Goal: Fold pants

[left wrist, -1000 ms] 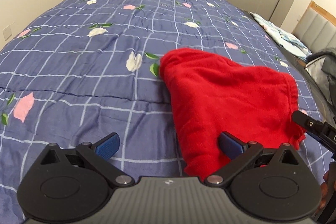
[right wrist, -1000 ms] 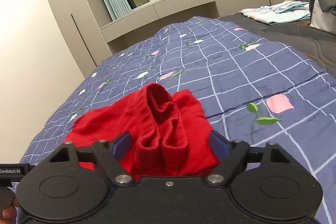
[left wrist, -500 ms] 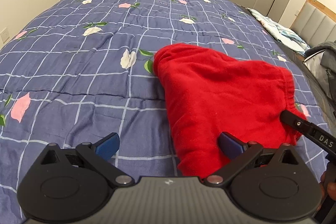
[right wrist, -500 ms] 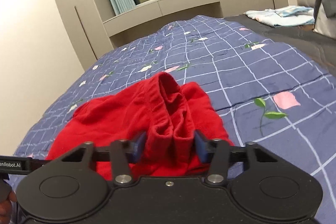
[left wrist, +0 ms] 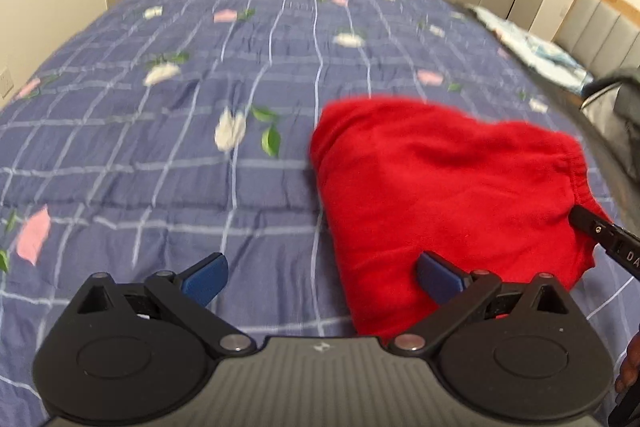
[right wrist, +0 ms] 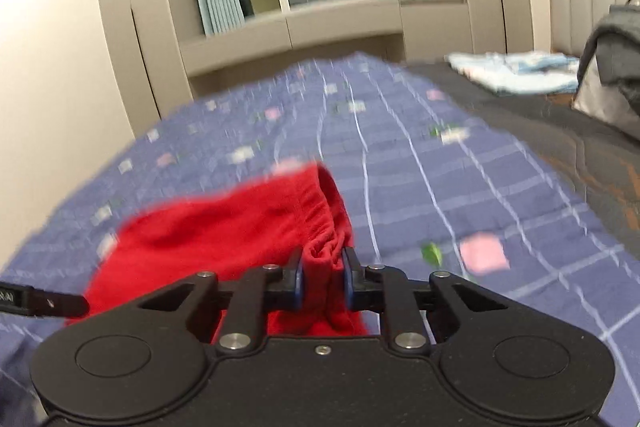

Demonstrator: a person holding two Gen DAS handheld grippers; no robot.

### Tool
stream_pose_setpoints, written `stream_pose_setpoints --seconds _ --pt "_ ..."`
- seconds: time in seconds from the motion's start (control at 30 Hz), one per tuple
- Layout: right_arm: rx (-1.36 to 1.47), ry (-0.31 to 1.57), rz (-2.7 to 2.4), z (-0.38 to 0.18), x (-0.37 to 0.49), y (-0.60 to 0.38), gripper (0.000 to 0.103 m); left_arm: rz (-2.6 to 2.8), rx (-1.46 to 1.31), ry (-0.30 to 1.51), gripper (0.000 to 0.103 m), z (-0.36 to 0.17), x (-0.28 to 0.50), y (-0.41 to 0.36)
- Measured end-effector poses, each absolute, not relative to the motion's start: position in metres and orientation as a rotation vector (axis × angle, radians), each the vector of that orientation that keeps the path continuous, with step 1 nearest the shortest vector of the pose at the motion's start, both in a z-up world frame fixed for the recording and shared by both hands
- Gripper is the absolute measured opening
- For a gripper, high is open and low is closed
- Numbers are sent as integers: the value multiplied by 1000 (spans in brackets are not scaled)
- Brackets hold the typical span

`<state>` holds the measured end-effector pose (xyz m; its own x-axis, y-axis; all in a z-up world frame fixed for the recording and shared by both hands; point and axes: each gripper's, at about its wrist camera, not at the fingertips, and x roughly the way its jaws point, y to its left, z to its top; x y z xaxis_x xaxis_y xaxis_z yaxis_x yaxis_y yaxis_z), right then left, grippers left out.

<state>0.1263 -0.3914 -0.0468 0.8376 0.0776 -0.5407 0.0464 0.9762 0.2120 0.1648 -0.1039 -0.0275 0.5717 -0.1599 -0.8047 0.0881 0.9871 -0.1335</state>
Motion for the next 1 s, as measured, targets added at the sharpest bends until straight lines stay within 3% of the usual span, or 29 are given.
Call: stream_pose_setpoints --seconds 0.07,0.17,0.2,0.23,0.43,1.0 --pt "212 604 2 -58 125 -391 32 -138 -66 960 103 -33 163 -104" --pt "235 561 -23 -55 117 -394 57 -146 -75 939 102 -26 165 -102" --pt "224 543 -28 -53 116 -395 76 -150 -81 931 102 -23 167 -102" --pt "205 524 -28 -49 118 -396 88 -155 -88 920 102 -20 170 -102" --pt "144 472 -2 -33 153 -392 102 -124 -36 827 102 -3 199 -120" --pt "150 602 -10 -90 226 -403 102 -89 64 933 103 -49 248 -143"
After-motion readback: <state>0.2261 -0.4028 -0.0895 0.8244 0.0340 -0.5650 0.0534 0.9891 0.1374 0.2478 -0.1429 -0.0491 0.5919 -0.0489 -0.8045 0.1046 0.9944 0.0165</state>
